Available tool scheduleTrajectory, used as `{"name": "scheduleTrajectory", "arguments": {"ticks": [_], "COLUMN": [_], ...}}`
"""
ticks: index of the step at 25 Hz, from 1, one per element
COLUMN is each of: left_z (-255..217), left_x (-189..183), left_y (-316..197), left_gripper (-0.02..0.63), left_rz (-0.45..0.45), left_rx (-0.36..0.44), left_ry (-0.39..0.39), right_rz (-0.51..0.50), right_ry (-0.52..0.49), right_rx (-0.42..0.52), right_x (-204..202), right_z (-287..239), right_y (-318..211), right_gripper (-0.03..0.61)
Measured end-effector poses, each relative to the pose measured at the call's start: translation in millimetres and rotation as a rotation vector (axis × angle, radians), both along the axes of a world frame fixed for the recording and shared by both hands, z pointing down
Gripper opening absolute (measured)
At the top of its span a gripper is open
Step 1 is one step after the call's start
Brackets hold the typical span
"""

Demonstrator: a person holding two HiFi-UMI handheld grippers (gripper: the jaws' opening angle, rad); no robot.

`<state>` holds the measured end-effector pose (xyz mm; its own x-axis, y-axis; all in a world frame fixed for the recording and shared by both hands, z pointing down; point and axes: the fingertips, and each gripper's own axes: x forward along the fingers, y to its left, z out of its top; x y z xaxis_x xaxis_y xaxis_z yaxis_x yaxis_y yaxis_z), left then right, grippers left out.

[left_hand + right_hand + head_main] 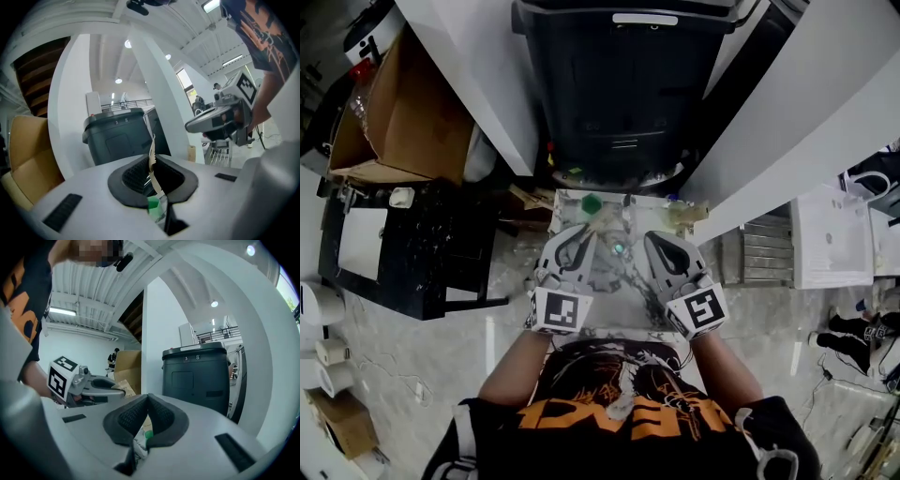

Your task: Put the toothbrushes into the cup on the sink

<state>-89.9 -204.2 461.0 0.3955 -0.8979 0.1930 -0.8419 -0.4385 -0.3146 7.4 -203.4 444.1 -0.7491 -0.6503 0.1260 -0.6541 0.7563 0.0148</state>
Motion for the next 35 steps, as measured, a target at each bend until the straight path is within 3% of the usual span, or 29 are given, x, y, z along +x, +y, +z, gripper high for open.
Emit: {"name": "scheduleTrajectory", "arguments": {"ticks": [5, 13, 18, 28, 33, 35], "left_z": [48.2, 106.3, 134.1, 157.1, 169.5, 172.1], "left_x": [-33.9, -37.5, -37.3, -35.8, -30.7, -27.6], "left_y": [-31.5, -67.5, -78.4, -88.8, -97.0, -98.9], "left_gripper": [0.055, 0.055, 0.055, 0.055, 0.055, 0.087], "left_rz": [-0.083, -0.092, -0.097, -0.083, -0.023, 0.005], "left_rx": [-0.031, -0.089, -0.143, -0.178, -0.195, -0.209], "left_ry": [-0.020, -0.059, -0.064, -0.051, -0.073, -0.070], "right_rz": [0.012, 0.082, 0.086, 0.079, 0.063, 0.059], "right_ry": [0.038, 0.005, 0.046, 0.098, 0.101, 0.104], "right_rx": [-0.014, 0.013, -0.005, -0.051, -0.066, -0.065], "right_x": [1.3, 14.7, 14.0, -16.1, -27.1, -30.2], "right_z": [4.1, -3.4, 8.4, 36.3, 40.2, 40.0], "right_y": [-4.9, -12.4, -17.1, -45.1, -47.6, -48.1], "right_gripper": [0.014, 0.014, 0.014, 0.014, 0.014, 0.014]}}
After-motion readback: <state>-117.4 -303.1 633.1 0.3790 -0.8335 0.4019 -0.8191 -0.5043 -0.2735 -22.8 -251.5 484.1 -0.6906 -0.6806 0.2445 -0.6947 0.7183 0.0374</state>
